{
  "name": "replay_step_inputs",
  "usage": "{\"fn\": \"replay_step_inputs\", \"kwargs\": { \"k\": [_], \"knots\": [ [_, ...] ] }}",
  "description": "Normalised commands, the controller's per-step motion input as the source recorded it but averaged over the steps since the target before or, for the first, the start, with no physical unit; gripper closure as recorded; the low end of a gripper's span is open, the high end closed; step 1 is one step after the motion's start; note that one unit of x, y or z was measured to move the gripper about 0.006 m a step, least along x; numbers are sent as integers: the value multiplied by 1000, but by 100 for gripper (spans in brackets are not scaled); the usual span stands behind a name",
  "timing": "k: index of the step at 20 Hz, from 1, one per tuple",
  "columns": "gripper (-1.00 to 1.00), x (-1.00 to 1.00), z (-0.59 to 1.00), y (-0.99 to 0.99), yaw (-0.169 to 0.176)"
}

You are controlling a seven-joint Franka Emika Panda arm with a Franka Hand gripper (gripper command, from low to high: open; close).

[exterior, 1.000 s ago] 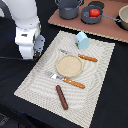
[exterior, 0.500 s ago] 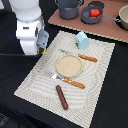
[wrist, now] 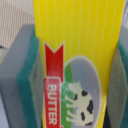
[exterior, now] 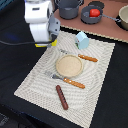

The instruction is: Interact with the objects in diverse but meaningful ways.

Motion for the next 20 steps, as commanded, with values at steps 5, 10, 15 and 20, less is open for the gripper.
{"fn": "replay_step_inputs", "kwargs": {
  "k": [5,10,15,20],
  "knots": [
    [100,1000,736,-127,0],
    [100,1000,317,-218,0],
    [100,992,-2,-236,-1],
    [100,894,-167,-140,-10]
  ]
}}
